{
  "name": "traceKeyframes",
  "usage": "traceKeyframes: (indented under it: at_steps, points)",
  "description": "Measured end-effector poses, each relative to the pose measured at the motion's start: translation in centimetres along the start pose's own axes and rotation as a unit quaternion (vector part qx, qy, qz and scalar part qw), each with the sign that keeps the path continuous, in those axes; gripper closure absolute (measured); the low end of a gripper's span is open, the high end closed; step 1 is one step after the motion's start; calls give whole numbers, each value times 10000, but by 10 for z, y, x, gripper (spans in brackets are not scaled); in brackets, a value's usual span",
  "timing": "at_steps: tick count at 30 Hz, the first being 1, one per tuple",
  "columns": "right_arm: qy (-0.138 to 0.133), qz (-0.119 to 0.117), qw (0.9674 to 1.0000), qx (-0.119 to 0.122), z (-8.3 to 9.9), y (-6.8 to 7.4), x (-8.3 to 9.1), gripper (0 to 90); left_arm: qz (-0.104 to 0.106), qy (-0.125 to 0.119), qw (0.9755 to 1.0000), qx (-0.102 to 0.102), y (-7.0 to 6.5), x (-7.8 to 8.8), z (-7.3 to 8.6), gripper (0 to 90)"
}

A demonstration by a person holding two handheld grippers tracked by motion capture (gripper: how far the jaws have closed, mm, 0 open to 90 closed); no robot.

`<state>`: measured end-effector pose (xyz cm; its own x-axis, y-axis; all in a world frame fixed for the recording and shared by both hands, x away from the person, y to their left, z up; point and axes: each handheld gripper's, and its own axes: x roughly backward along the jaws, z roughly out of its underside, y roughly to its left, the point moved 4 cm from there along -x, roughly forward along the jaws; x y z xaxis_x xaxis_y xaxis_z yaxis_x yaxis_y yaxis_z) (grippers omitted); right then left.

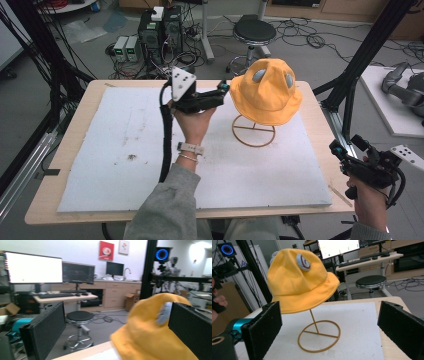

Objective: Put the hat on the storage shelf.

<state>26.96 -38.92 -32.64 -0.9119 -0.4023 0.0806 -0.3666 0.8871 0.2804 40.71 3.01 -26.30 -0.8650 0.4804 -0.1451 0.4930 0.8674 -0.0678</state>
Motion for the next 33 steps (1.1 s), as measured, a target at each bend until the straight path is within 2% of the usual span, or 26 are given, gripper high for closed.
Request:
traceKeyframes:
  at_steps: [6,11,15,17,20,24,29,33]
  points:
    - [117,-94,9999,75,4,5,-10,52,-343,-100,9992,-178,34,32,-16,17]
    - [178,-138,9997,72,7,6,-21,52,-577,-81,9979,-299,58,58,-19,17]
    - [232,-171,9995,92,9,8,-27,52,-774,-94,9960,-447,70,76,-19,17]
    - [265,-185,9994,101,10,8,-32,52,-807,-96,9958,-424,75,83,-17,17]
    - [297,-212,9993,100,11,10,-39,51,-952,-139,9943,-464,84,95,-14,17]
    - [350,-292,9989,139,12,14,-49,51,-993,-336,9941,-295,95,108,-9,17]
    - [436,-396,9981,183,14,19,-61,51,-1039,-464,9930,-318,102,122,-4,17]
    - [445,-424,9979,179,15,21,-65,51,-1129,-441,9919,-369,106,132,0,17]
